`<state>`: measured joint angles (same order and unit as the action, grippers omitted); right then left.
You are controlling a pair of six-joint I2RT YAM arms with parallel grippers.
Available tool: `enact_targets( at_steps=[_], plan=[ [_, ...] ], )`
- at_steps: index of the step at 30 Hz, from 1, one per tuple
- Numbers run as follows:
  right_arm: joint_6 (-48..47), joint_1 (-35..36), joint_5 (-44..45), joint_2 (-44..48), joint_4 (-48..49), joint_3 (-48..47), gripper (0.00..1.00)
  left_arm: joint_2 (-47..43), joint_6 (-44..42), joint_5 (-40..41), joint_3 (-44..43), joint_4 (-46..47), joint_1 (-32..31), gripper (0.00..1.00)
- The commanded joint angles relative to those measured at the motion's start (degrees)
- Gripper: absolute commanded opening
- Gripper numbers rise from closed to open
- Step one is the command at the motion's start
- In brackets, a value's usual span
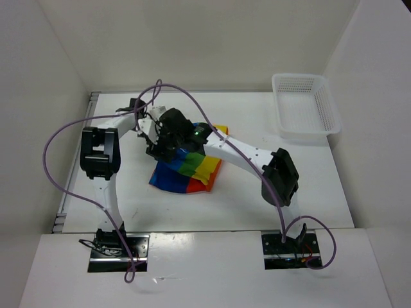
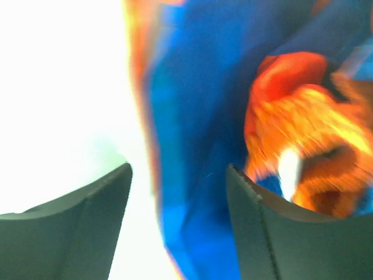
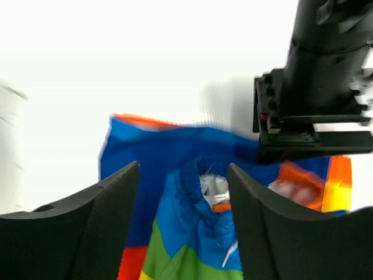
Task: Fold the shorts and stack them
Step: Fold the shorts
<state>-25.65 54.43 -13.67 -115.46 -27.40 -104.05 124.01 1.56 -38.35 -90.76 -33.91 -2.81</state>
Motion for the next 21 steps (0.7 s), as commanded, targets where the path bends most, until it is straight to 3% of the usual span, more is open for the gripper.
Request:
enact_targets(
  at_steps=[1,6,9,13,21],
  plan=[
    [3.32,-0.29,-7.59,6.81,0.06,-5.02,0.7,-3.06,-1.56,5.2,-2.66,-3.08,4.38,0.74],
    [2.8,-1.44,0.03,17.36,3.04,7.52,0.77,-8.24,-1.56,6.97,-8.02,-6.15,6.76,0.85],
    [3.59,-4.07,5.05,22.64,3.76,18.07,0.79,-12.29,-1.56,2.06,-8.03,-9.14,4.93,0.89],
    [4.2,-4.6,8.74,25.72,3.23,30.54,0.8,-14.23,-1.56,4.32,-0.32,-13.89,-0.52,0.9],
    [13.51,-4.6,12.0,27.3,3.23,39.88,0.82,-11.07,-1.56,4.86,8.22,-14.43,-4.92,0.89]
  ],
)
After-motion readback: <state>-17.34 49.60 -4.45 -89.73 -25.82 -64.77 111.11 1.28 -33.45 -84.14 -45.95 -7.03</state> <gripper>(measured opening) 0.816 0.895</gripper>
